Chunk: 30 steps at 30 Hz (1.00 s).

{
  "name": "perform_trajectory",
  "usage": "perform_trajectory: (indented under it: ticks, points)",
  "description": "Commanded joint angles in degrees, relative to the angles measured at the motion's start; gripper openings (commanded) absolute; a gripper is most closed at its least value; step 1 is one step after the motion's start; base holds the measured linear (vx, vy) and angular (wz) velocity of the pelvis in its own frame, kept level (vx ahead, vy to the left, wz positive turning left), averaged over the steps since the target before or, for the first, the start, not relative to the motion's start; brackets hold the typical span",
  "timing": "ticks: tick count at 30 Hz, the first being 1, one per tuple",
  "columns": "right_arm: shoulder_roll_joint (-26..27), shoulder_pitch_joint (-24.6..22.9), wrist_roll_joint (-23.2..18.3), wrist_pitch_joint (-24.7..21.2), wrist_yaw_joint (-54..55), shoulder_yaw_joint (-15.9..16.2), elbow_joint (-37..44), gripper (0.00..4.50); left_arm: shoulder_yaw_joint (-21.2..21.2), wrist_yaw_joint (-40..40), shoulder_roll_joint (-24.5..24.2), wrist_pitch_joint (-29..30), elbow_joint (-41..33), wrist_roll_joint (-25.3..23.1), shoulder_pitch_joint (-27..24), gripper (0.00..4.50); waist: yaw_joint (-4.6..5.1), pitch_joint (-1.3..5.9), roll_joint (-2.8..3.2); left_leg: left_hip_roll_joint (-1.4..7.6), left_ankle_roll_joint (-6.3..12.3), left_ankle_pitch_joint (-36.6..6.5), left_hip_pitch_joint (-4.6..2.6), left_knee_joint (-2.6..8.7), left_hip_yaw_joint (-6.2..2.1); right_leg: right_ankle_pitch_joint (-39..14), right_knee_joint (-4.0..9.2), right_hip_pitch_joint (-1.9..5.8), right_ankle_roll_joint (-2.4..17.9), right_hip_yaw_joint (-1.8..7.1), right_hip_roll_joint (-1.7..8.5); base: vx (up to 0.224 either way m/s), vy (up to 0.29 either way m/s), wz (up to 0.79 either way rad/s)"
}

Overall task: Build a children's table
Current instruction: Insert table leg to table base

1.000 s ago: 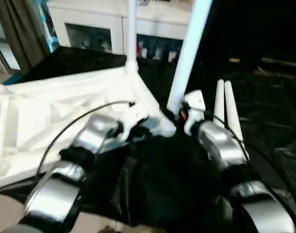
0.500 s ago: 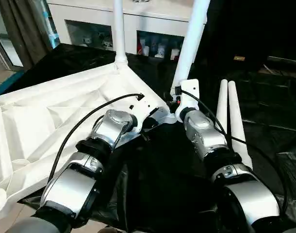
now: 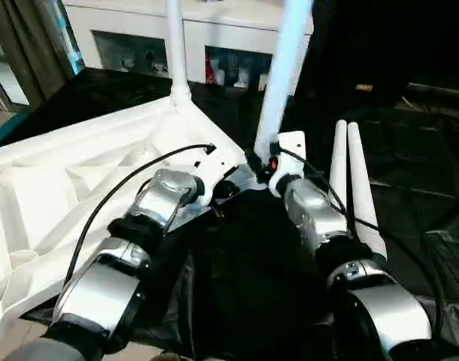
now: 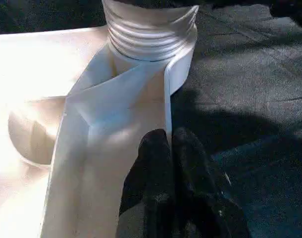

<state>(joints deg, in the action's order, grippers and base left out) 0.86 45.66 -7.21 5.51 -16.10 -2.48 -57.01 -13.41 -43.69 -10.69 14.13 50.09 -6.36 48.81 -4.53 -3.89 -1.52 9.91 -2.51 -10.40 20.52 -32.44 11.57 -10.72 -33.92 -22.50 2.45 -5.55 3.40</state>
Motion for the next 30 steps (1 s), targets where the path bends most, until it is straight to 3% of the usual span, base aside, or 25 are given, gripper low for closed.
perform_trajectory:
  ticks: [1, 4, 8, 18, 24, 30]
  points:
    - [0.4, -1.2, -0.4, -1.6, -3.6, 0.8, -0.8, 3.21, -0.4, -2.1, 0.0, -2.8, -3.4, 0.7, -0.2, 0.0, -0.36, 4.54, 0.45, 4.3, 4.25, -5.2, -0.36, 2.88, -2.02, -0.5, 2.74, 3.5, 14.4, 4.38, 7.07, 0.0, 0.0, 0.0]
    - [-0.1, -1.1, -0.8, -1.6, -5.1, 0.3, -0.7, 3.34, -0.6, -2.9, -0.3, -3.1, -3.7, 0.8, -0.4, 0.0, -0.38, 4.69, 0.51, 4.26, 5.77, -3.2, -0.2, 2.58, -1.9, 3.2, 2.15, 3.23, 15.2, 4.23, 6.63, 0.0, 0.0, 0.0]
    - [-1.0, -0.5, -0.8, -1.3, -6.2, 0.2, -1.4, 3.34, -1.0, -4.1, -1.0, -3.7, -4.3, 0.7, -0.7, 0.0, -0.59, 4.6, 0.61, 4.37, 5.02, -4.9, -0.41, 2.6, -1.9, 0.6, 2.39, 3.16, 15.1, 4.19, 6.75, 0.0, 0.0, 0.0]
    - [-2.7, 1.2, -1.5, -2.4, -10.6, -0.9, -2.1, 3.34, -1.5, -7.6, -2.6, -4.6, -5.7, 0.4, -1.2, 0.0, -0.92, 4.77, 0.73, 4.31, 5.32, -3.9, -0.38, 2.4, -1.91, 2.8, 1.99, 3.3, 15.5, 4.14, 6.71, 0.0, 0.0, 0.0]
    - [-4.4, 0.5, -0.4, -4.3, -16.0, 1.0, -1.4, 2.79, -1.9, -9.9, -3.8, -5.1, -6.5, 0.5, -1.8, 0.0, -1.07, 4.72, 0.66, 4.42, 5.25, -4.5, -0.33, 2.28, -1.86, 1.8, 1.94, 3.27, 15.6, 4.05, 6.65, 0.0, 0.0, 0.0]
    - [-6.5, -0.5, 0.9, -6.0, -22.0, 3.0, -1.1, 2.58, -2.5, -13.7, -5.4, -5.5, -8.6, 0.9, -2.9, 0.0, -1.3, 4.47, 0.59, 4.49, 3.67, -6.8, -0.26, 2.27, -1.95, -3.6, 2.39, 3.1, 14.4, 4.08, 6.73, 0.0, 0.0, 0.0]
